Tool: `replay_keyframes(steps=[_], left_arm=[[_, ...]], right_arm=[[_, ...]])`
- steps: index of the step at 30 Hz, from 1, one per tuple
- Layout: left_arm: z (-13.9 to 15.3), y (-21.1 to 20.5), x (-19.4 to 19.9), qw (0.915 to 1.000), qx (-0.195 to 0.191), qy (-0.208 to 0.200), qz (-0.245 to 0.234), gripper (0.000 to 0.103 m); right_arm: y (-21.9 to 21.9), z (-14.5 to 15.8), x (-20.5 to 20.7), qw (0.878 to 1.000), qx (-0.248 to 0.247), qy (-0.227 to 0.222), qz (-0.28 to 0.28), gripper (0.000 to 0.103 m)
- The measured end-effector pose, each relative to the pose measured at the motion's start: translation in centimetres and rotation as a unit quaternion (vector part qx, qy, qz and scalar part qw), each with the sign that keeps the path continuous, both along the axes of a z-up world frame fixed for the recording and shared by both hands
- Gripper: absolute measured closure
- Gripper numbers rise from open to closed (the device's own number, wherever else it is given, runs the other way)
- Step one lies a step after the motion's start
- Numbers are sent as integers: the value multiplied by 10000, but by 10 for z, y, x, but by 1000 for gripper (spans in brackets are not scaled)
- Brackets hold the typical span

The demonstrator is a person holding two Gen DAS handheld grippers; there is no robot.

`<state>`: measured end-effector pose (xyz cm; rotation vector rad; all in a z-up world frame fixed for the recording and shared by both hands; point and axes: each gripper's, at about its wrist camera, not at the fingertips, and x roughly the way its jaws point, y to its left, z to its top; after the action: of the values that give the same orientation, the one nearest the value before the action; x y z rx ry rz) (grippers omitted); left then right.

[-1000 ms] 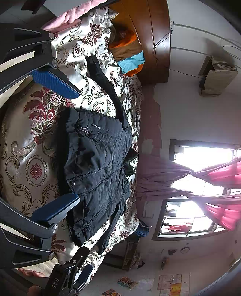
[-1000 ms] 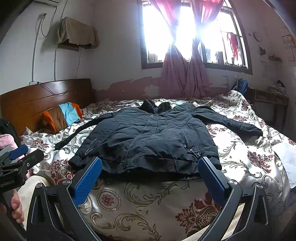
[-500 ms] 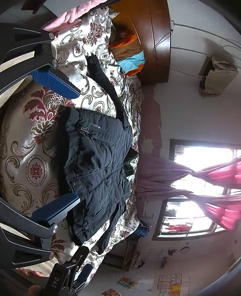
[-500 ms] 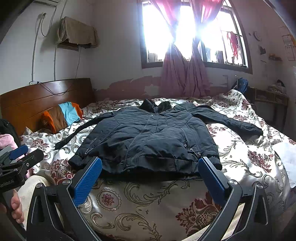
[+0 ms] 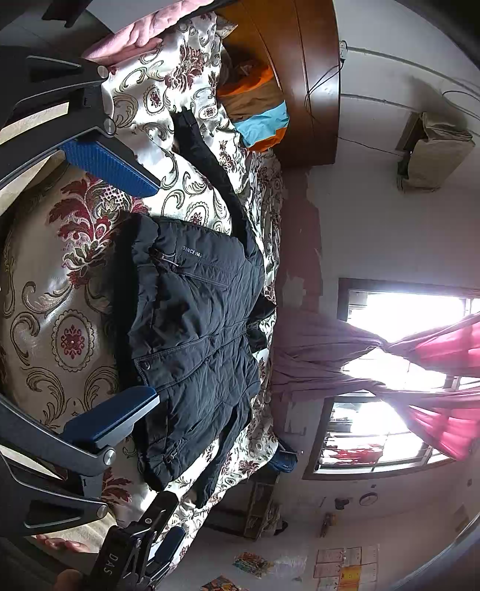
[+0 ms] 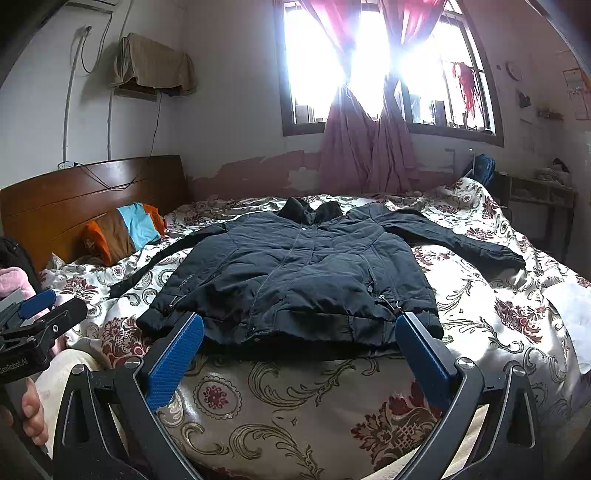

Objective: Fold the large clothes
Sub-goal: 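Move both tools toward the jacket hem and lower them over it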

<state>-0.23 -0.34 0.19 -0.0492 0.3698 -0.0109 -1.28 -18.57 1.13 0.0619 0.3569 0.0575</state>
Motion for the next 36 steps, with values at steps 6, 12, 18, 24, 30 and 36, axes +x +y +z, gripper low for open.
replay_keyframes(steps=[6,12,18,24,30,36], left_arm=[[0,0,-1,10000,7,14,9,0],[-3,-1,5,9997,97,222,78,0],[-12,2,15,9986,126,496,163,0],[-19,4,35,9957,210,828,369,0],[-28,5,57,9924,214,1126,449,0],[-33,1,86,9870,312,1483,535,0]], right_arm=[[2,1,-1,10000,2,51,-12,1],[2,-9,8,9995,-1,300,-111,1],[-1,-16,18,9977,-43,617,-259,1],[-10,-39,51,9813,-283,1726,-802,1],[-25,-57,74,9633,-177,2465,-1050,1],[-42,-59,96,9560,-30,2684,-1186,1]])
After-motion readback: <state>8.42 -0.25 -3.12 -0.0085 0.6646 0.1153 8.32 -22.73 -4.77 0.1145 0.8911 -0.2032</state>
